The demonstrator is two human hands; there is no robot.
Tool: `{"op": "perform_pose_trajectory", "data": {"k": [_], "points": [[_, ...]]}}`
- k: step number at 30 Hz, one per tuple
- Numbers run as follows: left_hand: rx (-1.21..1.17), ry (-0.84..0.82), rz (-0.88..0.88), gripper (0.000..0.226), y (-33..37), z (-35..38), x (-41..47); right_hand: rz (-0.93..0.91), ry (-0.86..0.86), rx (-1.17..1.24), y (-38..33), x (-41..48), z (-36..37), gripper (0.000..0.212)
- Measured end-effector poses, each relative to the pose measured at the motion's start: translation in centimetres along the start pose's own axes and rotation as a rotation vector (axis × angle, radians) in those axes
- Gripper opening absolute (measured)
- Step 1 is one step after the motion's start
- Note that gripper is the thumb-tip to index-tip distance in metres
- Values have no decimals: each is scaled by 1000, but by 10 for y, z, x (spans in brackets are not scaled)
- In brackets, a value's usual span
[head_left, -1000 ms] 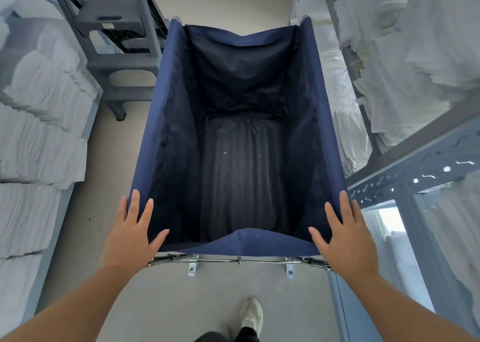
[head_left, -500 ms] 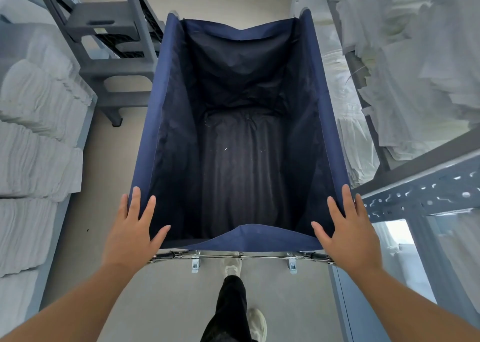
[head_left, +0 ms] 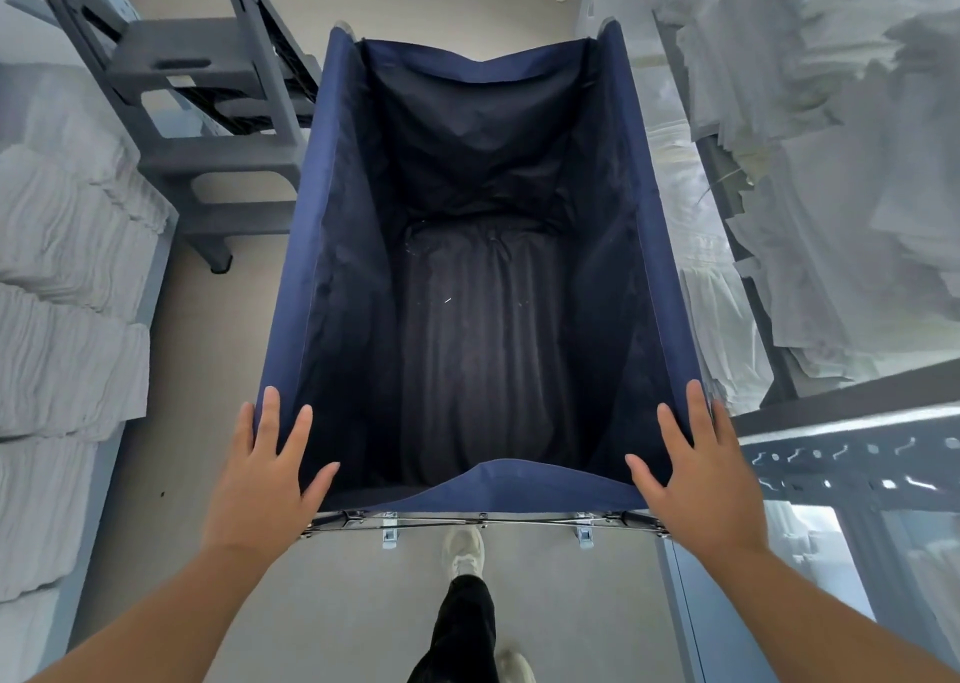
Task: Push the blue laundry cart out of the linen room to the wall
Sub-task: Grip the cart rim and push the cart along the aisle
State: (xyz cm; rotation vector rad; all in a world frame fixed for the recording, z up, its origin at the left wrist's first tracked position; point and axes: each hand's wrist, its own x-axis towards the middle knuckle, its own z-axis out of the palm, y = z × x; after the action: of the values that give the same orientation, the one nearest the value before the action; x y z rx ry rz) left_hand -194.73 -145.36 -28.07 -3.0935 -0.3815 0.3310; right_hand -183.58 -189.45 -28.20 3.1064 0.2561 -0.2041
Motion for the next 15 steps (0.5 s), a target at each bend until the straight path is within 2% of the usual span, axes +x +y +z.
{"op": "perform_pose_trajectory", "data": {"k": [10,15], "points": [[-18,-17,22,70,-7,-10,58,8,-18,-4,-8,51,-7,72],[-17,-9,32,75,-10,-14,85,26,-27,-2,-13,77,-11,72]]}}
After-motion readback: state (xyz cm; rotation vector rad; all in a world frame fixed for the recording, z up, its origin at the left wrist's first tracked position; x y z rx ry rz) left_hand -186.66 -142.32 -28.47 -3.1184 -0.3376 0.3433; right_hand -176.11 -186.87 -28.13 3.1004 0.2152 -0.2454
